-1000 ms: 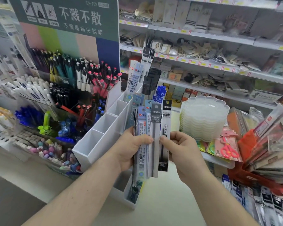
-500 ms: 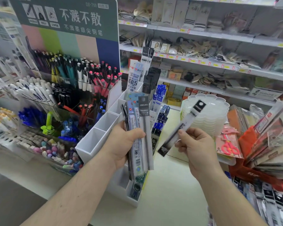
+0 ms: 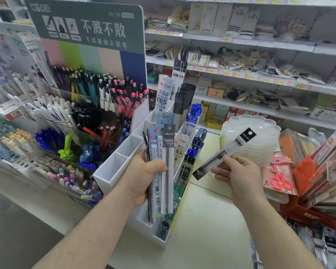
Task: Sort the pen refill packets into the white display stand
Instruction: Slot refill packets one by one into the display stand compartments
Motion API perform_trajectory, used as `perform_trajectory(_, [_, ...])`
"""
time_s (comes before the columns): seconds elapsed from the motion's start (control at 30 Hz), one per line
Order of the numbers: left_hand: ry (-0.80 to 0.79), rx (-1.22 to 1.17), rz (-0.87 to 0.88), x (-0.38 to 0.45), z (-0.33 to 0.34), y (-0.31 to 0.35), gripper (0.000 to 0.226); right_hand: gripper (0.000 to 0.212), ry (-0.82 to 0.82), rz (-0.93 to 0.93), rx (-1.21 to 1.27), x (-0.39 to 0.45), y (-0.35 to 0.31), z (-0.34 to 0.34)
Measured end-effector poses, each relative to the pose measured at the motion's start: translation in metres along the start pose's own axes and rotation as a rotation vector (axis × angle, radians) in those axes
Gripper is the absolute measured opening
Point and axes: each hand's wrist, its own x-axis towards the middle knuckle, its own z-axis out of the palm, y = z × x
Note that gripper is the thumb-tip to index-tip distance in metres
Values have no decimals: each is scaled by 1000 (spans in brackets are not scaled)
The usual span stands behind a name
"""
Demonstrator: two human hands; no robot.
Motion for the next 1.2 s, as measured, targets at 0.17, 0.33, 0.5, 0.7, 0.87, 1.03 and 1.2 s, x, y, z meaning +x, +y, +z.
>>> perform_trajectory(0.17, [40, -39, -2, 0, 6, 2, 44, 20, -34, -19, -34, 7, -6, 4])
perform_trajectory(0.33, [46, -56, 42, -2, 17, 22, 40, 18, -74, -44, -72, 15, -23, 19])
perform_trajectory(0.5, [134, -79, 140, 2, 20, 51, 24, 10, -94, -151, -37, 32, -67, 50])
perform_trajectory(0.7, [240, -112, 205, 13, 12, 65, 21, 13, -121, -380, -148, 63, -122, 105])
perform_trajectory(0.87, [261, -126, 225, 17, 6, 66, 23, 21, -96, -458, -304, 94, -134, 140])
perform_trajectory(1.03, [237, -121, 217, 19, 0, 65, 21, 21, -87, -474, -420, 116, -128, 163])
perform_trajectory(1.2, [230, -123, 211, 21, 0, 65, 25, 15, -126, -533, -724, 125, -120, 169])
